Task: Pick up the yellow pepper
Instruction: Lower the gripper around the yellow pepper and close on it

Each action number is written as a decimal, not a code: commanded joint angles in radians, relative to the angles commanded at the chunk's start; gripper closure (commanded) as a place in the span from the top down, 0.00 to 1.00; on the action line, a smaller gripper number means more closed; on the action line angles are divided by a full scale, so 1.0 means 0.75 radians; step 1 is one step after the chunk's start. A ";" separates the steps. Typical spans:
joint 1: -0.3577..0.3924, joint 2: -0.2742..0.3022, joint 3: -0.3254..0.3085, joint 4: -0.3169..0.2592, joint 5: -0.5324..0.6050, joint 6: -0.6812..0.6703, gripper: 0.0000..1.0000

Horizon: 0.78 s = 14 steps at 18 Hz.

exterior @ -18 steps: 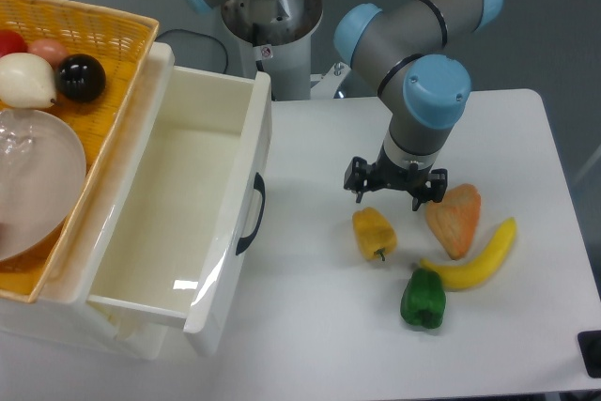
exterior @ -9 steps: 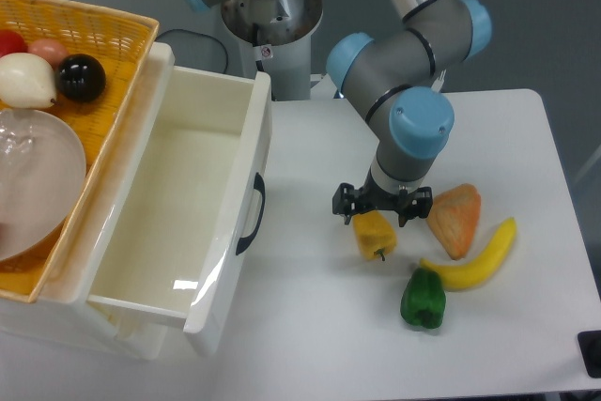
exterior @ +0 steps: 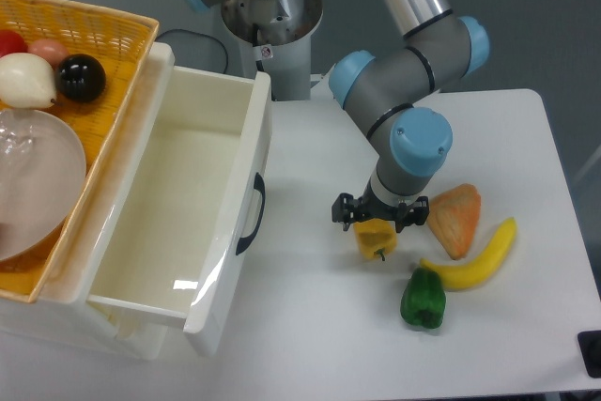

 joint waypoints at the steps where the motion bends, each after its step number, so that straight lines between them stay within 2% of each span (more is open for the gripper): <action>1: 0.000 -0.006 0.000 0.010 0.008 0.000 1.00; 14: -0.018 -0.043 -0.006 0.018 0.035 0.000 1.00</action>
